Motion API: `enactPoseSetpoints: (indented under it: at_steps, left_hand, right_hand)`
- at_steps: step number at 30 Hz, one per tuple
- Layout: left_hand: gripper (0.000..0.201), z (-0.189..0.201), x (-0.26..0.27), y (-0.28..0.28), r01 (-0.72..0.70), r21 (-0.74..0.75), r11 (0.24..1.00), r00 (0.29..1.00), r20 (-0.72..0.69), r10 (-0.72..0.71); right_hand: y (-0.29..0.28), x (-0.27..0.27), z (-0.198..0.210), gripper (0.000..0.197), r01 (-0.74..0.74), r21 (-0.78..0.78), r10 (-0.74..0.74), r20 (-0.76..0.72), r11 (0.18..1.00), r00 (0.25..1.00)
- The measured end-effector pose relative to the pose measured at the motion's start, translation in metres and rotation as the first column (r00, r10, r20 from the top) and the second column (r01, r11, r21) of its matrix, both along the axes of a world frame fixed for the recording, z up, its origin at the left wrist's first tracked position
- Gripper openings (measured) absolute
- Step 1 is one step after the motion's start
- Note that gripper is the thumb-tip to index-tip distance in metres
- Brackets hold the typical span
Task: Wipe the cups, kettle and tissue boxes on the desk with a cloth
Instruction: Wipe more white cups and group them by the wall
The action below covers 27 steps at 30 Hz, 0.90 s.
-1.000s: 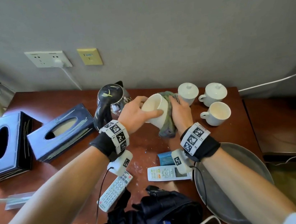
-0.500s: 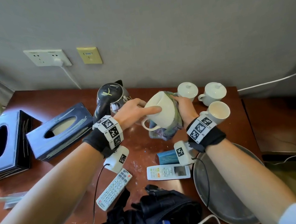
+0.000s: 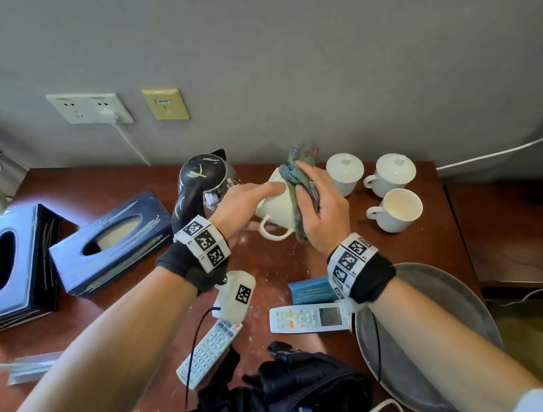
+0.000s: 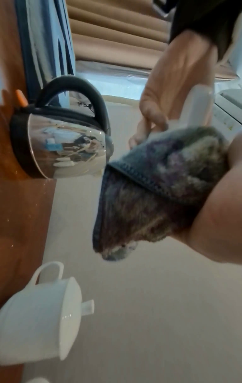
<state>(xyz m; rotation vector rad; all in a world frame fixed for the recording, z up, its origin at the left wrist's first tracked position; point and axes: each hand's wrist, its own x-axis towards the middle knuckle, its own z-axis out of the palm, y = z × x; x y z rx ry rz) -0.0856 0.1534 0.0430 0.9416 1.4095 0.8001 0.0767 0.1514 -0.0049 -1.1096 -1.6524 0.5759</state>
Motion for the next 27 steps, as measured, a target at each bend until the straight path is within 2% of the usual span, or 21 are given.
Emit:
enactPoseSetpoints:
  at_steps: [1,3,6,8,10,11,13,15,18,19,20,23,25,27]
  left_hand:
    - [0.057,0.0,0.001,-0.001,0.018,0.029,0.999,0.999,-0.039,-0.017]
    - [0.072,0.002,0.003,-0.002,0.052,0.112,0.992,0.986,-0.165,-0.033]
    - [0.08,0.007,0.005,-0.005,0.124,0.209,0.97,0.95,-0.307,-0.055]
    - [0.083,0.008,0.003,-0.006,0.167,0.203,0.965,0.934,-0.346,-0.089]
    - [0.081,0.01,0.001,-0.007,0.198,0.169,0.965,0.933,-0.335,-0.133]
    - [0.079,0.01,0.0,-0.008,0.212,0.149,0.966,0.937,-0.313,-0.157]
    - [0.071,0.013,-0.001,-0.011,0.237,0.12,0.964,0.945,-0.258,-0.2]
    - [0.066,0.014,-0.001,-0.013,0.25,0.107,0.962,0.951,-0.213,-0.223]
    - [0.07,0.013,-0.001,-0.013,0.266,0.113,0.957,0.946,-0.222,-0.236]
    - [0.07,0.012,0.0,-0.013,0.266,0.112,0.957,0.944,-0.23,-0.235]
    - [0.068,0.011,0.0,-0.013,0.257,0.107,0.96,0.945,-0.236,-0.227]
    - [0.062,0.008,0.002,-0.013,0.184,0.099,0.978,0.96,-0.233,-0.157]
    - [0.059,0.005,0.003,-0.011,0.14,0.082,0.987,0.972,-0.201,-0.121]
    - [0.055,0.006,0.001,-0.009,0.091,0.054,0.994,0.984,-0.157,-0.081]
  right_hand:
    - [0.002,0.002,0.0,0.038,-0.01,-0.032,0.009,-0.034,0.999,0.999]
    - [0.006,0.002,0.003,0.034,-0.025,-0.197,-0.01,-0.175,0.98,0.984]
    - [0.02,0.001,0.007,0.026,-0.064,-0.45,-0.124,-0.377,0.891,0.918]
    - [0.029,0.001,0.01,0.025,-0.09,-0.551,-0.16,-0.391,0.83,0.906]
    - [0.038,0.003,0.01,0.023,-0.092,-0.62,-0.143,-0.318,0.779,0.937]
    - [0.042,0.004,0.01,0.022,-0.083,-0.68,-0.158,-0.284,0.728,0.946]
    - [0.047,0.009,0.011,0.022,-0.139,-0.802,-0.2,-0.306,0.58,0.931]
    - [0.048,0.012,0.009,0.02,-0.25,-0.849,-0.187,-0.371,0.466,0.91]
    - [0.043,0.011,0.015,0.023,-0.329,-0.851,-0.159,-0.421,0.409,0.893]
    - [0.04,0.01,0.018,0.024,-0.33,-0.848,-0.154,-0.423,0.415,0.893]
    - [0.037,0.007,0.021,0.026,-0.313,-0.834,-0.146,-0.416,0.453,0.898]
    - [0.026,0.0,0.03,0.033,-0.19,-0.705,-0.113,-0.36,0.684,0.926]
    - [0.019,-0.002,0.027,0.022,-0.168,-0.602,-0.087,-0.37,0.78,0.925]
    - [0.011,0.0,0.022,0.023,-0.192,-0.484,-0.008,-0.381,0.854,0.925]
